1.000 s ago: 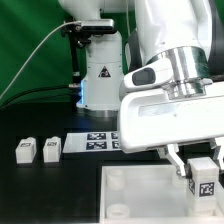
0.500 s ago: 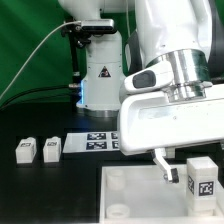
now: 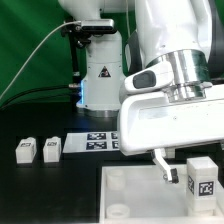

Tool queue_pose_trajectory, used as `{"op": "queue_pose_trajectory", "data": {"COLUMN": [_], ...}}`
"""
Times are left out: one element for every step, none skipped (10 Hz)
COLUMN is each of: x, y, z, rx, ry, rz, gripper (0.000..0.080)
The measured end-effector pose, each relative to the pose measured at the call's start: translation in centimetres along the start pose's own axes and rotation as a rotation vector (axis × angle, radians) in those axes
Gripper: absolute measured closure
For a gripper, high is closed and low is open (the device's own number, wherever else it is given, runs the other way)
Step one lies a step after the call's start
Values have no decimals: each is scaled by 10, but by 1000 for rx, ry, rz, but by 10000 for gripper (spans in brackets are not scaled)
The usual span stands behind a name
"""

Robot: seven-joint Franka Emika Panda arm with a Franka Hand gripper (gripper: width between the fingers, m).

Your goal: Assemble one leg

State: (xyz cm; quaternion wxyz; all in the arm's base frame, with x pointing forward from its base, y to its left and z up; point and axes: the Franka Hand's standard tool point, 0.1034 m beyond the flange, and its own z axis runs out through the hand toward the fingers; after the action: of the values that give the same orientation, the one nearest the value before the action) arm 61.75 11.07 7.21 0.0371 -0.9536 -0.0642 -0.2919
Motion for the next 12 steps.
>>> {"op": "queue_pose_trajectory", "data": {"x": [-2,6,24,25,22,26,24,16,13,16,13,11], "y": [0,-1,0,2,3,5,4,1,-2,-2,-3,-5], "z": [1,-3,-12,-11,-9,-10,-9,-7,-8,-3,1,1], "rx": [2,9,9,10,21,31,41,52,64,67,64,64], "ry": [-26,-106,-94,-131,-268,-376,-458,-554,-656,-664,-647,-649], "rz": [0,14,14,17,22,29,31,33,37,37,40,38], "gripper": [150,150,150,150,150,150,150,150,150,150,150,150]}}
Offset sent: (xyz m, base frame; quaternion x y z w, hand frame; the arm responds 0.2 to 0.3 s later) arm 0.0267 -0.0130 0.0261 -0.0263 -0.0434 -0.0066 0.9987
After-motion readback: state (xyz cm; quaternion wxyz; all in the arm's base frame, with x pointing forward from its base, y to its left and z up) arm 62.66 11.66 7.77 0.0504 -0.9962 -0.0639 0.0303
